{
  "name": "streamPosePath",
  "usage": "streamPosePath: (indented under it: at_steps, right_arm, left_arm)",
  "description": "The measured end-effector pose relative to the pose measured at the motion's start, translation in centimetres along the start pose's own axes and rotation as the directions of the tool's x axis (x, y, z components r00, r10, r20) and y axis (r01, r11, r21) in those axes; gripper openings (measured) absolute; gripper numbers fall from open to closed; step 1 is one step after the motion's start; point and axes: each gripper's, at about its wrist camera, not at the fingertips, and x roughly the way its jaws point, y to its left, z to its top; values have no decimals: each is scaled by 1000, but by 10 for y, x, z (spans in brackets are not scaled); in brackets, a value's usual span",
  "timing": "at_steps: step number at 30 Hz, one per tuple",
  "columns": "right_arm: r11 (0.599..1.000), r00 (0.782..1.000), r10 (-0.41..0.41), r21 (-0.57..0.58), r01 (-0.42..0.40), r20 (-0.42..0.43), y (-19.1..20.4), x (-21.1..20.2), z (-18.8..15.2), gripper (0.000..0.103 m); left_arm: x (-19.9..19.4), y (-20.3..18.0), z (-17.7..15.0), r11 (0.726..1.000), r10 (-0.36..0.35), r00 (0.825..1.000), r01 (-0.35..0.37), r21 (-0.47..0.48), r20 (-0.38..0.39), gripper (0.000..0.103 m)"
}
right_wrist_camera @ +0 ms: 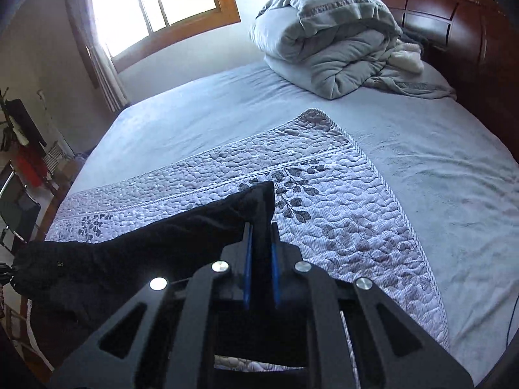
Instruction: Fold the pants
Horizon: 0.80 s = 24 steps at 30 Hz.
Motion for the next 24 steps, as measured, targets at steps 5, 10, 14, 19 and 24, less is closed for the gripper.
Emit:
streamPosePath:
  at_steps: [5,10,14,19,24]
  right_arm:
    - [996,998,37,82,-41,43,-24,-40,-34,7]
    - [984,997,52,170,-61,58,-52,-69,-74,7]
    - [973,996,60,221,-72,62,-66,-89,-106,7]
    - [968,999,45,245,-51,29,-74,-106,-148,7]
    - [960,999,14,279,-2,-43,-87,-105,-191,7]
  left_arm:
    - [-26,19,-33,998,-57,998,57,8,22,11]
    - [-44,45,-66,996,-89,996,89,12,28,11]
    - [-53,69,-93,993,-119,992,120,-12,34,12]
    - [-55,94,-127,991,-127,992,128,-43,26,13]
    - [-50,110,-151,989,-127,992,128,-75,21,14]
